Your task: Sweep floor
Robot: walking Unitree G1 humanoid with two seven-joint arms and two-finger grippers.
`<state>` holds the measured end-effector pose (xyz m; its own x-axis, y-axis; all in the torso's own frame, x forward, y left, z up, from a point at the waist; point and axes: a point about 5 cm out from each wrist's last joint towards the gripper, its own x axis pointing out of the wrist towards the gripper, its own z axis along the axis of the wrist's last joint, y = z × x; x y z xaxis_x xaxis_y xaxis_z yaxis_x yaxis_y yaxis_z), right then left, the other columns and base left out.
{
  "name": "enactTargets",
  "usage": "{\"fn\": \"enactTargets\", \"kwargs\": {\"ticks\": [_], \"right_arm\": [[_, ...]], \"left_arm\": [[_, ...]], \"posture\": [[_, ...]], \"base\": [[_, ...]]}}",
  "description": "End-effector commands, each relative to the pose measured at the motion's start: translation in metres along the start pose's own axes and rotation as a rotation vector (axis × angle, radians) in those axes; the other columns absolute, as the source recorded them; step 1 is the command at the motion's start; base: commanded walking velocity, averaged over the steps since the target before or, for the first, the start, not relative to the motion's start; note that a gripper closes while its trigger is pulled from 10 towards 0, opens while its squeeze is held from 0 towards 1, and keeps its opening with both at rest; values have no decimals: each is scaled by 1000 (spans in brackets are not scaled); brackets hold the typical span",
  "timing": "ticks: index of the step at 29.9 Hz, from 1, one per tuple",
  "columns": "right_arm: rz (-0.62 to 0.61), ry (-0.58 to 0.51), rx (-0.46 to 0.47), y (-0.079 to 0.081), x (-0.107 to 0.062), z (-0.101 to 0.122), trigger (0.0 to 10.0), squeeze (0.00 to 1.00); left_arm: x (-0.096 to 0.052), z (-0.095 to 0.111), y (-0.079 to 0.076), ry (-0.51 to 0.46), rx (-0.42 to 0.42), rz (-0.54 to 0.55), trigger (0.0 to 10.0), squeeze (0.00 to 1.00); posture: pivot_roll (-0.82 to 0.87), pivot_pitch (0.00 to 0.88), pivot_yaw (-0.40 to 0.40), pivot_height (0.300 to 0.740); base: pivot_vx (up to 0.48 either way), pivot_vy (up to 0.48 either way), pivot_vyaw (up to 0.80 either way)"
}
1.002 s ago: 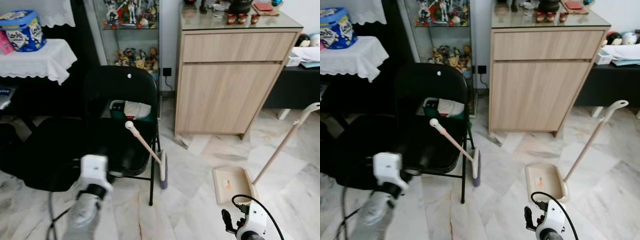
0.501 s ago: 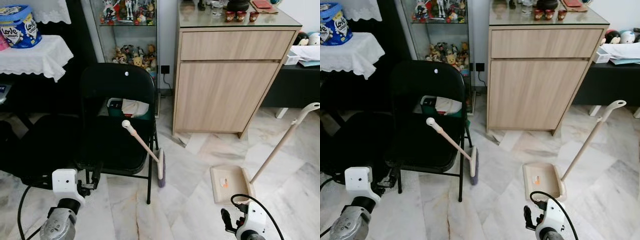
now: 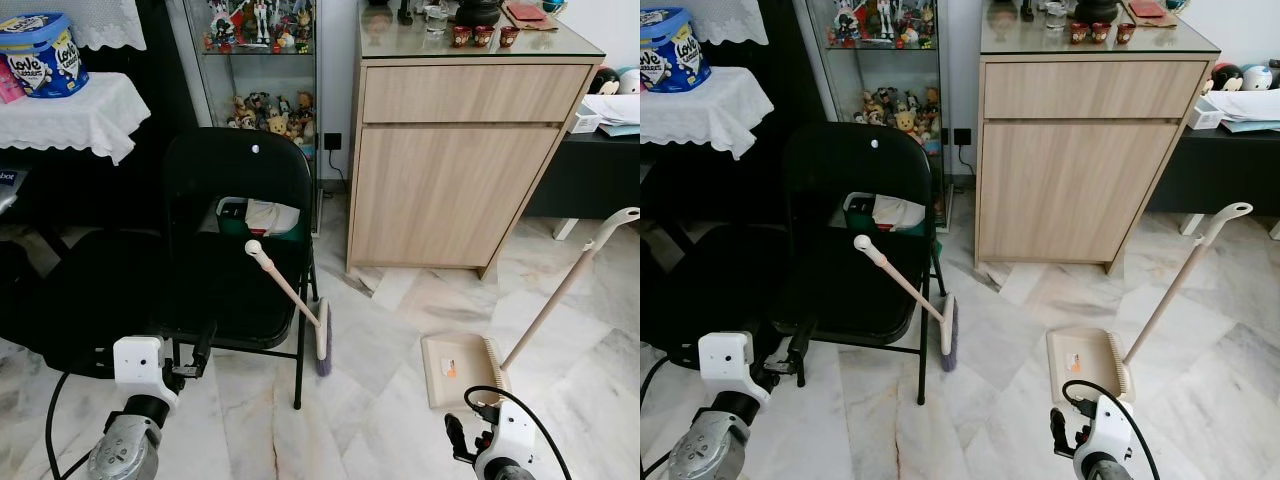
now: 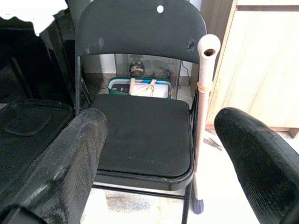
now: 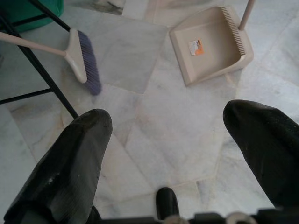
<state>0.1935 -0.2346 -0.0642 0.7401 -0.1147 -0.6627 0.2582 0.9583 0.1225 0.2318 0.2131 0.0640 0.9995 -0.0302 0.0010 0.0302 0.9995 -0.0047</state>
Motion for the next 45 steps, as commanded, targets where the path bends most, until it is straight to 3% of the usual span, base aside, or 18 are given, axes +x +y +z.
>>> {"fn": "enactTargets", "kwargs": {"ticks": [1, 18, 45], "right_arm": [[-20, 7, 5, -5, -2, -3, 10000, 0], [-8, 2, -11, -3, 1, 5, 10000, 0], [-10, 15, 7, 1, 1, 1, 10000, 0]], "left_arm": [[-3, 2, 4, -16, 5, 15, 10000, 0], [-4, 1, 12, -13, 10, 37, 10000, 0], [-3, 5, 16, -27, 5, 57, 10000, 0]], "posture": [[26, 9, 10, 740], [9, 0, 6, 740], [19, 20, 11, 740]], "base": [[0, 0, 0], [0, 0, -146], [341, 0, -83]]}}
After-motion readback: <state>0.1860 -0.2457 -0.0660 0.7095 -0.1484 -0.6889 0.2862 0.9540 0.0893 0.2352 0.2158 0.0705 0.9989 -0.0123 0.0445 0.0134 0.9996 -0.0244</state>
